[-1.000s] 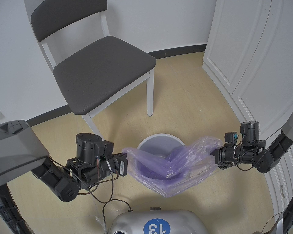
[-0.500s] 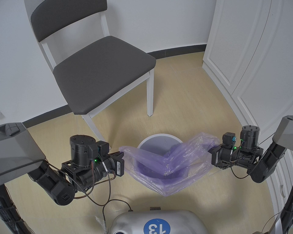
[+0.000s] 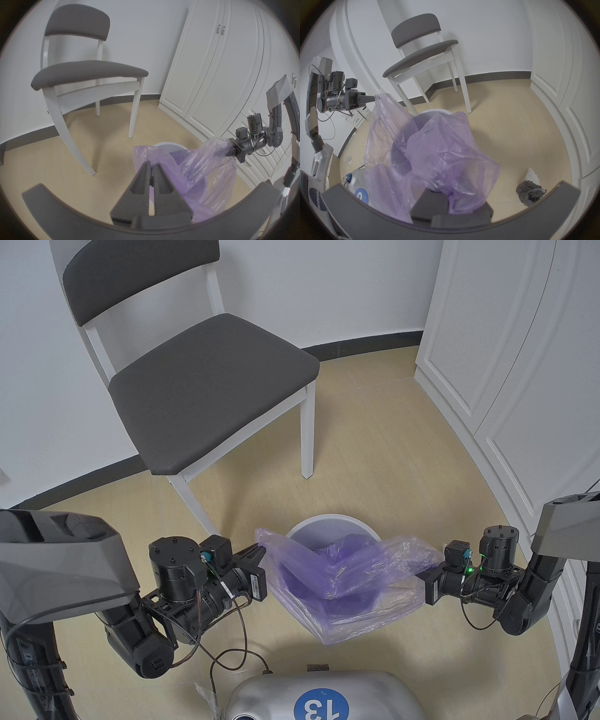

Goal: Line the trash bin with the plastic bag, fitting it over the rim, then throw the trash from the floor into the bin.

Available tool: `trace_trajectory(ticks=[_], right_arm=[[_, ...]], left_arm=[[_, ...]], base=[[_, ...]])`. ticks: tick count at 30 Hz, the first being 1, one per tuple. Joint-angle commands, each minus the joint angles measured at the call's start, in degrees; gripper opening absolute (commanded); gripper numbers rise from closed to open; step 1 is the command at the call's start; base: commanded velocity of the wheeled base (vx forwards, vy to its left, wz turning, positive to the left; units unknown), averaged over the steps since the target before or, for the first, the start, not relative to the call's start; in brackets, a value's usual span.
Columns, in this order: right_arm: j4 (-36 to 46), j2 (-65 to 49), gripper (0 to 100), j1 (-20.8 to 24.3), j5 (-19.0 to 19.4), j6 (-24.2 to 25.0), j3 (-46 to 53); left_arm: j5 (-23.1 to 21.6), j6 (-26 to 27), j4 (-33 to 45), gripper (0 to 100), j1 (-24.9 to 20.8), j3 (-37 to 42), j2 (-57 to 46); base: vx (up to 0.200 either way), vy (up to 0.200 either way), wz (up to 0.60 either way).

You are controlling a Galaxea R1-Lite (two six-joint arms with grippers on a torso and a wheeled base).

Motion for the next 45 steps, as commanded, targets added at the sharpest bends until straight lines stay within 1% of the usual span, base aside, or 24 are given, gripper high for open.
trace_trajectory(ticks=[1,3,5,6,7,9,10,11,16,20,25,28,29,30,31,38,42,45], right_arm=[[0.1,1.5,0,-0.3,0.0,-0.1,-0.1],[0.0,1.6,0,-0.3,0.0,-0.1,0.0],[0.0,1.9,0,-0.2,0.0,-0.1,-0.1],[0.0,1.9,0,-0.2,0.0,-0.1,-0.1],[0.0,2.1,0,-0.3,0.0,-0.2,-0.1],[0.1,2.8,0,-0.4,0.0,-0.5,-0.1],[0.1,2.8,0,-0.4,0.0,-0.5,-0.1],[0.2,3.1,0,-0.8,0.0,-0.9,-0.1],[0.3,3.8,0,-1.2,0.0,-1.8,-0.1],[0.3,4.7,0,-1.2,0.0,-3.2,0.3],[0.3,6.1,0,-1.5,0.0,-5.2,0.3],[0.4,6.8,0,-1.8,0.0,-6.3,0.6],[0.7,7.2,0,-2.1,0.0,-7.7,0.8],[0.7,7.2,0,-2.1,0.0,-7.7,0.8],[1.5,7.9,0,-2.4,0.0,-9.2,0.8],[2.0,9.0,0,-2.7,0.0,-10.5,0.7],[2.0,9.0,0,-2.7,0.0,-11.3,1.4],[1.9,8.9,0,-2.2,0.0,-12.9,2.5]], left_arm=[[-0.2,0.1,-1.4,0,0.5,0.5,4.1],[-0.8,0.1,-2.0,0,0.7,1.1,4.2],[-2.8,0.1,-2.9,0,0.8,2.3,4.3],[-2.8,0.1,-2.9,0,0.8,2.3,4.3],[-6.0,0.1,-5.5,0,1.0,4.0,4.8],[-9.0,0.4,-5.8,0,1.8,4.9,6.0],[-9.0,0.4,-5.8,0,1.8,4.9,6.0],[-10.1,0.2,-5.8,0,3.1,4.9,6.0],[-10.7,0.1,-5.8,0,6.2,4.8,5.9],[-12.5,-0.3,-5.8,0,6.4,4.5,6.2],[-12.4,-0.5,-5.8,0,6.3,2.6,8.0],[-12.2,-1.4,-5.8,0,6.3,2.0,8.2],[-12.1,-2.4,-5.8,0,6.2,1.9,8.0],[-12.1,-2.4,-5.8,0,6.2,1.9,8.0],[-12.1,-2.7,-5.8,0,6.4,1.9,7.6],[-12.0,-3.1,-5.8,0,6.5,1.9,6.3],[-11.9,-6.4,-5.8,0,5.9,0.1,6.2],[-11.0,-8.4,-5.8,0,6.0,-1.2,6.4]], base=[[0.000,0.000,0.00],[0.000,0.000,0.00],[0.000,0.000,0.00],[0.000,0.000,0.00],[0.000,0.000,0.00],[0.000,0.000,0.00],[0.000,0.000,0.00],[0.000,0.000,0.00],[0.000,0.000,0.00],[0.000,0.000,0.00],[0.000,0.000,0.00],[0.000,0.000,0.00],[0.000,0.000,0.00],[0.000,0.000,0.00],[0.000,0.000,0.00],[0.000,0.000,0.00],[0.000,0.000,0.00],[0.000,0.000,0.00]])
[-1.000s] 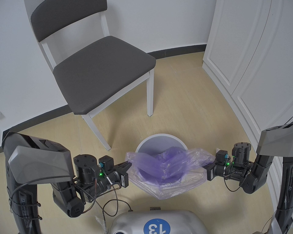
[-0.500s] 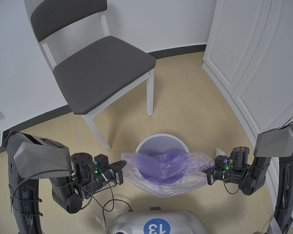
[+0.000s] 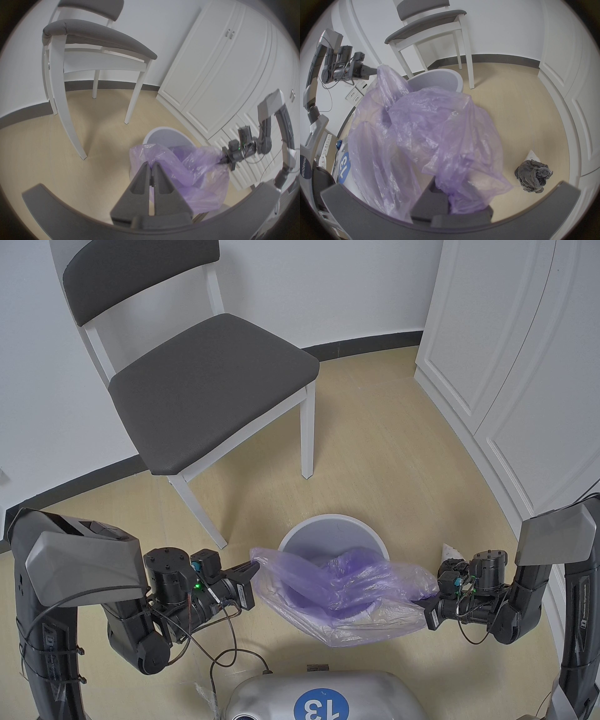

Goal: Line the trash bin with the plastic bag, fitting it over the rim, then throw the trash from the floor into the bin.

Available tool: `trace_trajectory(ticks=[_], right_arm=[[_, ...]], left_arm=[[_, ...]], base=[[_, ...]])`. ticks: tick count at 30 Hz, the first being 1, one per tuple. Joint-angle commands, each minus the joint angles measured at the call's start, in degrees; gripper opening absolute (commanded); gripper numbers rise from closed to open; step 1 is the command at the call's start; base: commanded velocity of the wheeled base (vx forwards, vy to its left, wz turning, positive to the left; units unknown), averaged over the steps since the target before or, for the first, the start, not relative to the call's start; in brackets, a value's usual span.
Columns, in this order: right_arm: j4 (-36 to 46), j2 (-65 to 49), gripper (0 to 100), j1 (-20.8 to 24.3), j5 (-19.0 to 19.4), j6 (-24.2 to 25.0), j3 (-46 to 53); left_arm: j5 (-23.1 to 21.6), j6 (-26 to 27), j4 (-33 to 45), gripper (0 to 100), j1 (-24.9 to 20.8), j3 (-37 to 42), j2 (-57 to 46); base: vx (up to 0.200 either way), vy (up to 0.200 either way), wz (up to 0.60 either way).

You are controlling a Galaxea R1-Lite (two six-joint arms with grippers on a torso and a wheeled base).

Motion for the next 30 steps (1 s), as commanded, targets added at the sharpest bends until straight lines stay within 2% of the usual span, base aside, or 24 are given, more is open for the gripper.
trace_trajectory(ticks=[1,9,19,20,25,27,30], right_arm=[[-0.1,0.2,0,0.6,0.0,-1.6,1.6],[-0.1,0.1,0,1.0,0.1,-7.9,5.5],[-0.4,0.2,0,2.5,0.4,-8.7,6.4],[-0.4,0.1,100,2.7,0.4,-8.7,6.6],[-1.0,-0.6,100,3.0,1.2,-8.9,7.1],[-4.0,-3.1,100,2.2,3.1,-9.1,9.6],[-5.9,-6.7,100,1.9,3.4,-9.1,11.2]], left_arm=[[0.9,-1.0,-1.0,0,0.1,-1.7,0.1],[1.2,-1.1,-1.0,0,0.7,-2.6,0.2],[1.8,-1.0,-1.0,0,0.1,-2.0,0.2],[1.8,-0.9,-1.0,0,0.0,-1.7,0.1],[1.9,-0.5,-1.0,0,-2.2,-0.3,-0.6],[1.9,-0.5,-1.0,0,-3.1,0.4,-1.3],[1.9,-0.5,-1.0,0,-3.2,0.7,-1.6]], base=[[0.000,0.000,0.00],[0.000,0.000,0.00],[0.000,0.000,0.00],[0.000,0.000,0.00],[0.000,0.000,0.00],[0.000,0.000,0.00],[0.000,0.000,0.00]])
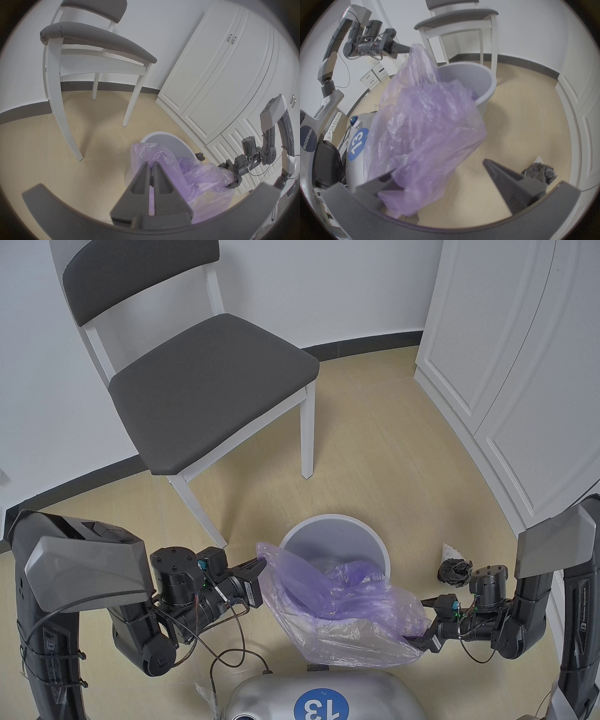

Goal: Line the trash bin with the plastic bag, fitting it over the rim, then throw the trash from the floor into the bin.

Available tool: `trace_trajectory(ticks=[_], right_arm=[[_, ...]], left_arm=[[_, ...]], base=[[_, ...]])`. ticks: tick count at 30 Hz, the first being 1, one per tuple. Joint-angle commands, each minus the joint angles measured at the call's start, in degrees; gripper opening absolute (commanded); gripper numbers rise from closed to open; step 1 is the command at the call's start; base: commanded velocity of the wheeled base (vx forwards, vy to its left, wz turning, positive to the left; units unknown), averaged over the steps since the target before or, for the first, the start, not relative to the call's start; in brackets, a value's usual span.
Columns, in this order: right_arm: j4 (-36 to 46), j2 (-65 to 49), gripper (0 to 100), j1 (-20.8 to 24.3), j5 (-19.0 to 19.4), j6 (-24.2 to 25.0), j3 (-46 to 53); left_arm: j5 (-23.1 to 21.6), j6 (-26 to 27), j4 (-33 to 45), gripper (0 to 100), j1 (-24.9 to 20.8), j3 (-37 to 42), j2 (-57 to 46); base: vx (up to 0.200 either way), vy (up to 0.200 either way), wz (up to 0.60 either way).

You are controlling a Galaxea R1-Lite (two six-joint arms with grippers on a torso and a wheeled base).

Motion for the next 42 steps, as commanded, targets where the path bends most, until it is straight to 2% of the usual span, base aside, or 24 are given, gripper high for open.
trace_trajectory(ticks=[1,5,8,16,17,20,21,22,23,27,28,29,32,34,37,42], right_arm=[[-1.7,-6.9,100,-0.9,0.7,0.0,3.1],[-2.0,-12.9,100,-1.9,0.9,0.1,5.4],[-1.5,-16.1,100,-3.1,2.3,0.3,7.0],[-2.8,-15.5,100,-2.9,3.1,1.4,8.1],[-3.1,-15.8,100,-2.4,3.4,2.3,7.5],[-2.8,-17.1,100,4.2,3.1,10.0,3.3],[-2.7,-17.1,100,4.9,3.1,10.5,3.0],[-2.4,-16.7,100,7.9,2.8,12.5,0.1],[-2.2,-16.7,100,8.3,2.6,12.7,-0.5],[7.3,-16.7,100,13.7,-4.2,13.7,-10.6],[12.8,-16.5,100,16.4,-9.3,14.9,-15.1],[16.3,-16.3,100,18.0,-12.7,15.9,-18.3],[24.9,-14.1,100,21.3,-20.0,17.0,-25.8],[27.8,-12.6,100,21.9,-21.6,16.6,-28.0],[28.4,-11.7,100,22.1,-21.9,15.4,-28.7],[28.3,-10.3,100,21.6,-21.9,9.6,-28.6]], left_arm=[[0.0,0.0,-1.0,0,-0.7,0.8,-1.0],[0.1,0.1,-1.0,0,-0.6,0.7,-0.4],[0.1,0.1,-1.0,0,-0.3,0.7,-0.4],[0.1,0.1,-1.0,0,-0.3,0.6,0.5],[0.1,0.1,-1.0,0,-0.3,0.7,0.5],[0.1,0.2,-1.0,0,-0.3,0.6,0.5],[0.1,0.1,-1.0,0,-0.3,0.6,0.6],[0.1,0.2,-1.0,0,-0.4,0.6,1.1],[0.1,0.2,-1.0,0,-0.5,0.5,1.3],[0.3,0.2,-1.0,0,-0.3,0.4,2.3],[0.7,0.2,-1.0,0,-0.1,0.3,2.7],[0.8,0.2,-1.0,0,0.0,-0.1,3.1],[1.0,0.1,-1.0,0,0.1,-1.1,4.4],[2.2,0.1,-1.0,0,0.0,-1.0,4.7],[3.3,0.0,-1.0,0,-0.2,-1.1,4.7],[3.8,-1.3,-1.0,0,0.0,-1.6,4.9]], base=[[0.000,0.000,0.00],[0.000,0.000,0.00],[0.000,0.000,0.00],[0.000,0.000,0.00],[0.000,0.000,0.00],[0.000,0.000,0.00],[0.000,0.000,0.00],[0.000,0.000,0.00],[0.000,0.000,0.00],[0.000,0.000,0.00],[0.000,0.000,0.00],[0.000,0.000,0.00],[0.000,0.000,0.00],[0.000,0.000,0.00],[0.000,0.000,0.00],[0.000,0.000,0.00]])
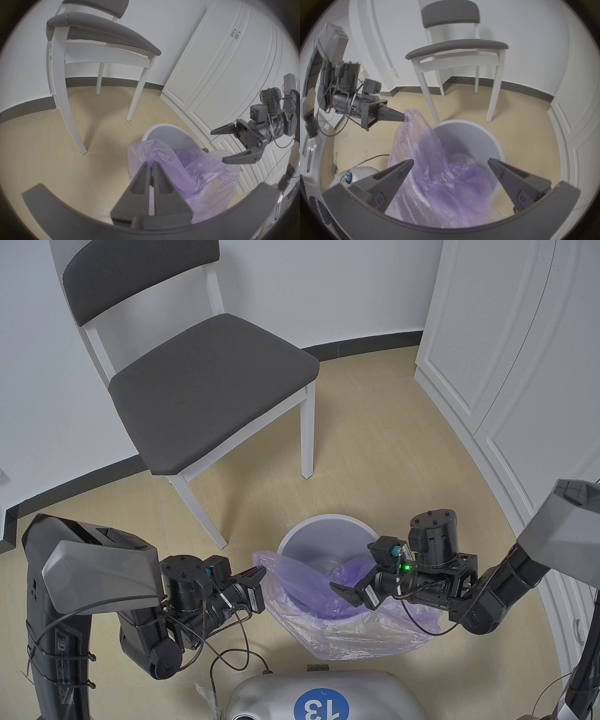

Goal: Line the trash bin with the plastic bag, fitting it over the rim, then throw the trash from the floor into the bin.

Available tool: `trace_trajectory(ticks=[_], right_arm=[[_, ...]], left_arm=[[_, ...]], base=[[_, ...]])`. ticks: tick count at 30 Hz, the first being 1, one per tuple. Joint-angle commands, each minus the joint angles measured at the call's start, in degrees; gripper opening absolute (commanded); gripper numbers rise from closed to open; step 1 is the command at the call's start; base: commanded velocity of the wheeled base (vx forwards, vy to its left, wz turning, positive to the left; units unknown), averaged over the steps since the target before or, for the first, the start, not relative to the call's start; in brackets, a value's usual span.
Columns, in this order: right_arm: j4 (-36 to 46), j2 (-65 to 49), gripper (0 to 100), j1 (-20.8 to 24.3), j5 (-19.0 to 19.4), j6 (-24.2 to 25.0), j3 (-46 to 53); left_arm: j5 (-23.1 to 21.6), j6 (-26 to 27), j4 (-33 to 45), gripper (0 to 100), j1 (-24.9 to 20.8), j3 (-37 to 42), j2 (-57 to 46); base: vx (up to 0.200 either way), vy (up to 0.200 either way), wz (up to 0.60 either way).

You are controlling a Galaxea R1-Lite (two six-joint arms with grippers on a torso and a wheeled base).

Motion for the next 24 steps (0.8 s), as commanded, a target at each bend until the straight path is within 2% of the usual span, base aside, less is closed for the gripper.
trace_trajectory(ticks=[1,2,3,11,24], right_arm=[[0.0,2.7,100,0.9,0.1,-2.7,-1.1],[0.0,2.8,100,0.9,0.1,-2.8,-1.1],[-0.2,3.5,100,0.9,0.3,-5.0,-1.1],[-0.1,9.1,100,0.9,0.7,-9.1,-3.8],[0.6,16.5,100,1.1,0.9,-9.4,-12.1]], left_arm=[[0.7,-1.3,-1.0,0,0.2,-0.6,1.2],[0.7,-1.4,-1.0,0,0.2,-0.6,1.2],[1.2,-2.6,-1.0,100,0.4,-0.3,1.3],[1.3,-2.6,-1.0,100,3.1,-1.1,1.6],[1.4,-2.4,-1.0,100,3.0,-1.0,1.7]], base=[[0.000,0.000,0.00],[0.000,0.000,0.00],[0.000,0.000,0.00],[0.000,0.000,0.00],[0.000,0.000,0.00]])
